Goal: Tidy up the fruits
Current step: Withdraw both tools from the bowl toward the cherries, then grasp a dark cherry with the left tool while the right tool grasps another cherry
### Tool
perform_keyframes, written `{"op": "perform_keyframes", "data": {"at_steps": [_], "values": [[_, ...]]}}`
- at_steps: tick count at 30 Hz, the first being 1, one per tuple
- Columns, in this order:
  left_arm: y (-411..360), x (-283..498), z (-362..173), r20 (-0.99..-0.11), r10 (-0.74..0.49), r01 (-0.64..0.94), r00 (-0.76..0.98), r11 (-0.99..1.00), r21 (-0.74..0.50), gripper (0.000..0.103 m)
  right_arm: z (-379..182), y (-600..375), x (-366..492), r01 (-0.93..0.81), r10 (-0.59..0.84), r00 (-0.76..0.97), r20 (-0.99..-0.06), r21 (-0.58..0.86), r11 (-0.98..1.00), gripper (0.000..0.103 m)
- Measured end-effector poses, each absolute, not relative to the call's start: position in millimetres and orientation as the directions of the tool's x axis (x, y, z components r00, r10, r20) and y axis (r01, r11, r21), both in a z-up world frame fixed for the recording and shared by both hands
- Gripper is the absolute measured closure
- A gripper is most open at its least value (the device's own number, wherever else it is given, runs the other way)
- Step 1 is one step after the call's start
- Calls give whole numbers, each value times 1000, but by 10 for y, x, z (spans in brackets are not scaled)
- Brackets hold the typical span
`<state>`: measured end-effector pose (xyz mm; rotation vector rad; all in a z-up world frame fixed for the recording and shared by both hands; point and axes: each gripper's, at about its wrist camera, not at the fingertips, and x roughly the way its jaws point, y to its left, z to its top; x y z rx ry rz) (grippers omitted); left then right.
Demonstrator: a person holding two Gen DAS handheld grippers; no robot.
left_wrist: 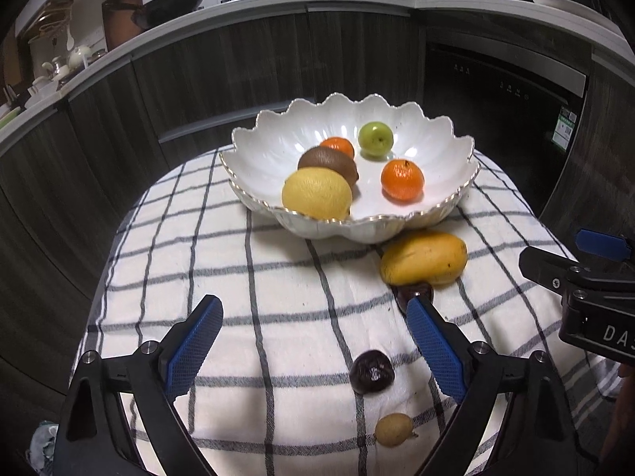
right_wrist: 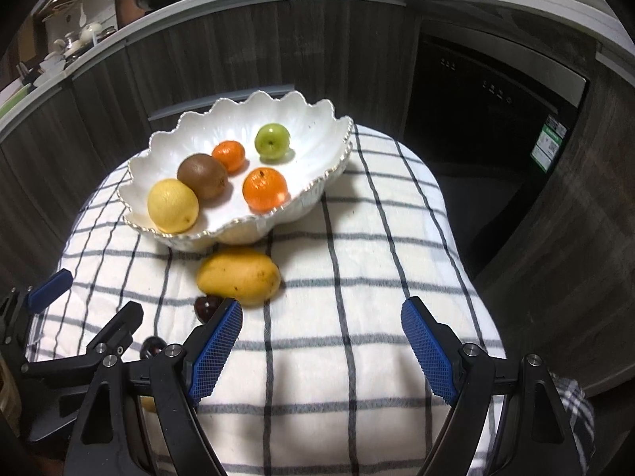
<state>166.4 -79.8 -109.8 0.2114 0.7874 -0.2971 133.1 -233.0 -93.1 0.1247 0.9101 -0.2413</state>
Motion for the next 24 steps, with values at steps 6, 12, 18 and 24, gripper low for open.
{"op": "perform_keyframes", "data": {"at_steps": [6, 12, 18, 24], "values": [[-816, 1591, -1256, -741, -190, 358, 645, 931, 73, 9, -1030, -2349, 1210, 298, -178, 578, -797, 2, 955, 20], [-786, 1561, -1332, -747, -188, 343, 638, 937, 58, 20, -1110, -2366, 1157, 318, -184, 575, -797, 10, 948, 20], [-792, 1581, -1426, -764, -185, 343, 618, 938, 50, 21, -1191, -2356, 1175, 311, -166, 560, -812, 20, 950, 20], [-820, 1600, -1508, -781, -194, 356, 594, 934, 39, 31, -1250, -2364, 1199, 311, -161, 545, -823, 20, 950, 20]]}}
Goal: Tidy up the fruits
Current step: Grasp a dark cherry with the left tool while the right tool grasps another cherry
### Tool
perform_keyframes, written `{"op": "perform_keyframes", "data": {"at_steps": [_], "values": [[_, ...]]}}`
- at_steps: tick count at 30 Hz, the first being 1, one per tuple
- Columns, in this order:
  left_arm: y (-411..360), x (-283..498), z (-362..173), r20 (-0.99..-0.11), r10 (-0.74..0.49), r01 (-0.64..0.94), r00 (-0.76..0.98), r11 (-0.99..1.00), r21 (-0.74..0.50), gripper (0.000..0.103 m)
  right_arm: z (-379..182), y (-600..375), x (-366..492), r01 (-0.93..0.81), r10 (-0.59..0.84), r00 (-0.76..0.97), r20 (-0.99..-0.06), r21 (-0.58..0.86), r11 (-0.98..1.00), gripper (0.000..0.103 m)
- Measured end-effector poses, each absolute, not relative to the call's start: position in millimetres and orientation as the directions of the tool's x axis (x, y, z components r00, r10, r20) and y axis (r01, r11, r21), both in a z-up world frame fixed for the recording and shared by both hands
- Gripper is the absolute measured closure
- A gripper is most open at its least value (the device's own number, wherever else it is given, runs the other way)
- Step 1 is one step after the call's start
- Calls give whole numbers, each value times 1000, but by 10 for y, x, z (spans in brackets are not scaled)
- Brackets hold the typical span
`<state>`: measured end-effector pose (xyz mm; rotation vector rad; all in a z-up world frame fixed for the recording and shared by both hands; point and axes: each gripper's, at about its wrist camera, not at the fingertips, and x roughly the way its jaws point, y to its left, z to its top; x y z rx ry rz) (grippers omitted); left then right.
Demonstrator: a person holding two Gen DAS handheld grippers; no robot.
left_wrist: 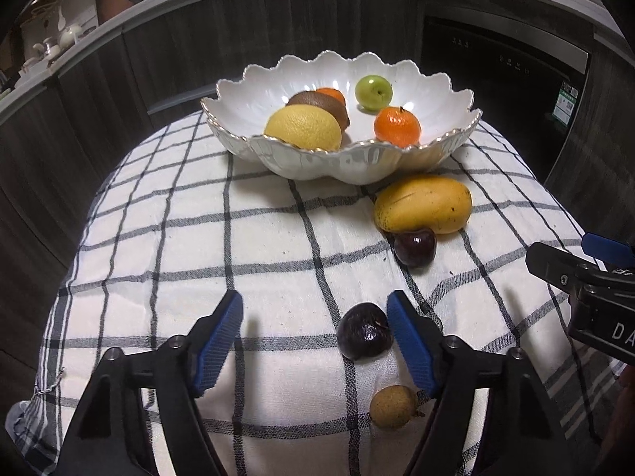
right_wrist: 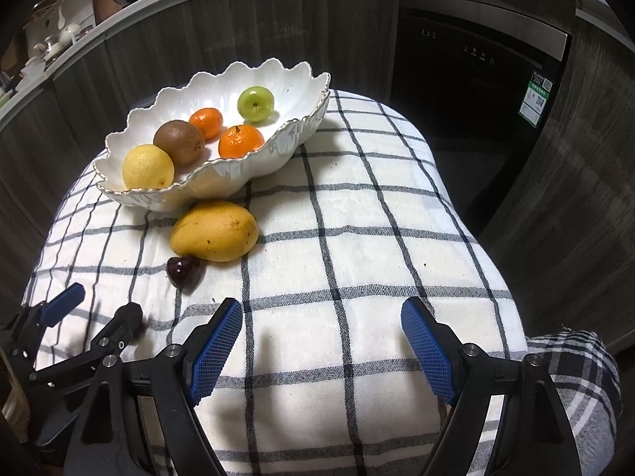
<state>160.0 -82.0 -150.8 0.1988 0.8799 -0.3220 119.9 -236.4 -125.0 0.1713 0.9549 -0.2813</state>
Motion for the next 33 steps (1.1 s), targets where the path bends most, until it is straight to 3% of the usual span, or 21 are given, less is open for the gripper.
{"op": "perform_keyframes", "data": {"at_steps": [12, 18, 33], "values": [[-851, 1596, -1606, -807, -245, 385, 538, 923, -24, 54, -1289, -2389, 1226, 314, -149, 538, -830, 33, 949, 20], [-868, 1589, -1582, -809, -264, 406, 526, 913, -33, 73, -1259, -2387, 1218, 318, -156, 542, -826, 30, 948, 20], [-554, 1620, -1366, -783, -257, 358, 566, 932, -47, 75, -1060, -2124, 1308, 256, -171, 585, -793, -19, 966, 20]]}}
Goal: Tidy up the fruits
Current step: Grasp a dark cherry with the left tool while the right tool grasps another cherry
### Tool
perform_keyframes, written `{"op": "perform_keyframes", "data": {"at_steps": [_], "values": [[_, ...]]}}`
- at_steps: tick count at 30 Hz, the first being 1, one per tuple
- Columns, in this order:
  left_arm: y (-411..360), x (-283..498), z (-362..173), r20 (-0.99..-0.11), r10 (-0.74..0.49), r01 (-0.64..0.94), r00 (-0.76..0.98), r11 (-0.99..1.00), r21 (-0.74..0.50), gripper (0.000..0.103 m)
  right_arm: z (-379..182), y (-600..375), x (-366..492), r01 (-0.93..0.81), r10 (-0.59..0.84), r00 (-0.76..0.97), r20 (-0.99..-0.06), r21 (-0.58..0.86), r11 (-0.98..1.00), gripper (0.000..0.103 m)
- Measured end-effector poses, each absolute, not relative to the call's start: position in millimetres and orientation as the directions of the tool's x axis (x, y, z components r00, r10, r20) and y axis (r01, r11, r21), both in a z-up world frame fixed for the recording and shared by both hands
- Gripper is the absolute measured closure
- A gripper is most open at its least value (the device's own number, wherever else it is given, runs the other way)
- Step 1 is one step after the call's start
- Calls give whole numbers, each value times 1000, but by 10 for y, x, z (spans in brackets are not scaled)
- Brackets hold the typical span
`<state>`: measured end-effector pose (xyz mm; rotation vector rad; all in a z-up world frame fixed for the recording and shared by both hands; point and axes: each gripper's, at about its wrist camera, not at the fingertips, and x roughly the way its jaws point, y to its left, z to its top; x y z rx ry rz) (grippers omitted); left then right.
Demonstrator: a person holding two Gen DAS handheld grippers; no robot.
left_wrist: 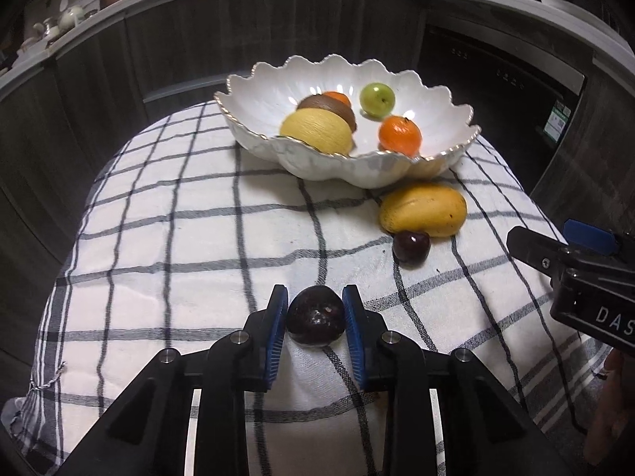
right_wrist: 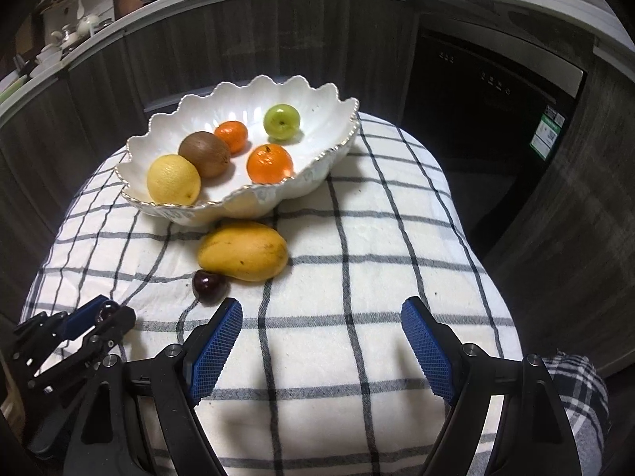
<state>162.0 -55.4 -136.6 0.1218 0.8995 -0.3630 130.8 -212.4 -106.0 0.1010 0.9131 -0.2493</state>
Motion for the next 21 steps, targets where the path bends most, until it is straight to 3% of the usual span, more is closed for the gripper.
{"op": "perform_keyframes", "data": {"at_steps": [21], "values": [[-151, 1764, -1262, -767, -198, 254, 610, 966, -47, 77, -1131, -1770, 1577, 178, -73, 594, -801, 42, 983, 20]]}}
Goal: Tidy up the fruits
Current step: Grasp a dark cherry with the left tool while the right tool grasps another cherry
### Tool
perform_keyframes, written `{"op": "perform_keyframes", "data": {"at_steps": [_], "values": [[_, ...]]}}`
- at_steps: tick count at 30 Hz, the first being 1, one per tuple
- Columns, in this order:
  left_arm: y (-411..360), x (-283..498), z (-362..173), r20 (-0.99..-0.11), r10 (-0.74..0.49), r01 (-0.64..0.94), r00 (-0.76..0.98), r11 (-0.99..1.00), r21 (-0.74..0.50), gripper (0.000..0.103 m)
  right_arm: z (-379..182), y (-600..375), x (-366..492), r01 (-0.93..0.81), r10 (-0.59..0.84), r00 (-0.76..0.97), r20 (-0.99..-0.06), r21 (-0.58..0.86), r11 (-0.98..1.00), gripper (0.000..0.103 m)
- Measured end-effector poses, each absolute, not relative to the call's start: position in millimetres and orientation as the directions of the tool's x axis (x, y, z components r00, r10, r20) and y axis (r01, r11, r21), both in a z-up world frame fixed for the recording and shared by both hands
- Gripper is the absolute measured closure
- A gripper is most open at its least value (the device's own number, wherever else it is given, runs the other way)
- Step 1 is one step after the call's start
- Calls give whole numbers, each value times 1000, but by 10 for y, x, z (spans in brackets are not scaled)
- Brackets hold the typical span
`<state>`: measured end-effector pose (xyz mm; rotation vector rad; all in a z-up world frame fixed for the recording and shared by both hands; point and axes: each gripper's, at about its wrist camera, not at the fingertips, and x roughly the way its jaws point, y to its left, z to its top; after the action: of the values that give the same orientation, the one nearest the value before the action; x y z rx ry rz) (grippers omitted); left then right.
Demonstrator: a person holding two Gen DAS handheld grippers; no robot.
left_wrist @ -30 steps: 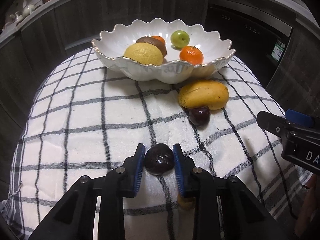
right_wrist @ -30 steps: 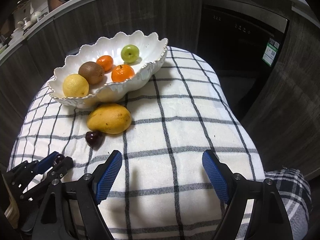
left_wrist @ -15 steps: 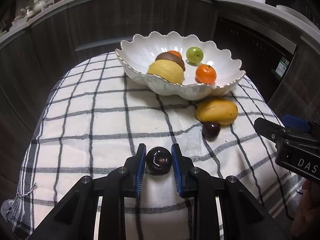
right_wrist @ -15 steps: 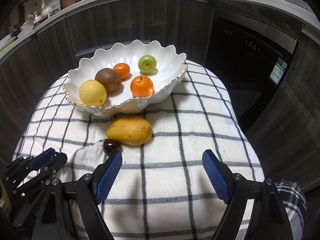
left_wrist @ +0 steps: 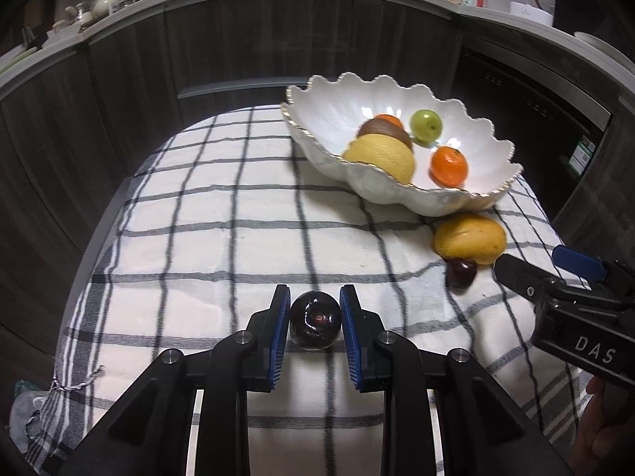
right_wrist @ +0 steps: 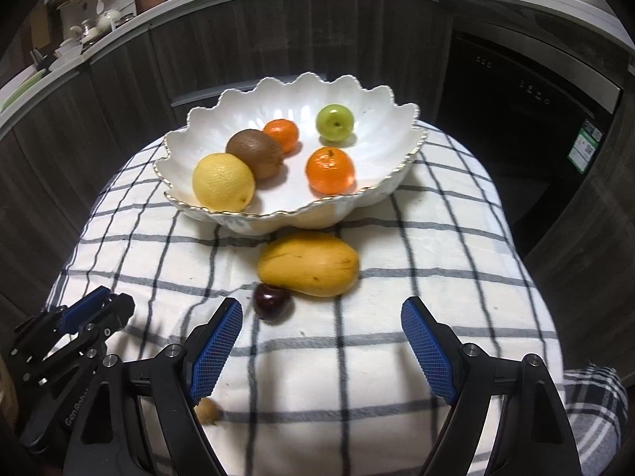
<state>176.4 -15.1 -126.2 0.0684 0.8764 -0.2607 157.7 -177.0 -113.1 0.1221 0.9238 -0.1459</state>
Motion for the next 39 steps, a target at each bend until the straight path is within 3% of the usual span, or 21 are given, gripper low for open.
{"op": "perform_keyframes", "data": {"at_steps": [2, 7, 9, 22, 24, 39], "values": [[-107, 1783, -1260, -766, -184, 239, 616, 970, -41, 77, -1178, -1736, 1621, 171, -54, 589, -807, 59, 983, 21], [-43, 1815, -1250, -760, -172, 221, 627, 974, -37, 77, -1254, -1674, 1696, 148, -3, 579, -816, 102, 984, 50], [-24, 1825, -1246, -758, -172, 216, 629, 975, -42, 77, -1290, -1648, 1736, 141, 14, 569, -822, 115, 983, 54], [71, 1883, -1261, -763, -166, 187, 625, 981, -61, 77, -1377, -1569, 1859, 139, -7, 555, -832, 85, 987, 60], [75, 1884, -1265, -765, -166, 185, 622, 981, -62, 77, -1395, -1581, 1864, 145, 8, 531, -847, 100, 984, 69], [46, 1898, -1307, -771, -164, 190, 615, 980, -57, 77, -1545, -1580, 1925, 146, 20, 515, -857, 111, 983, 73]]}}
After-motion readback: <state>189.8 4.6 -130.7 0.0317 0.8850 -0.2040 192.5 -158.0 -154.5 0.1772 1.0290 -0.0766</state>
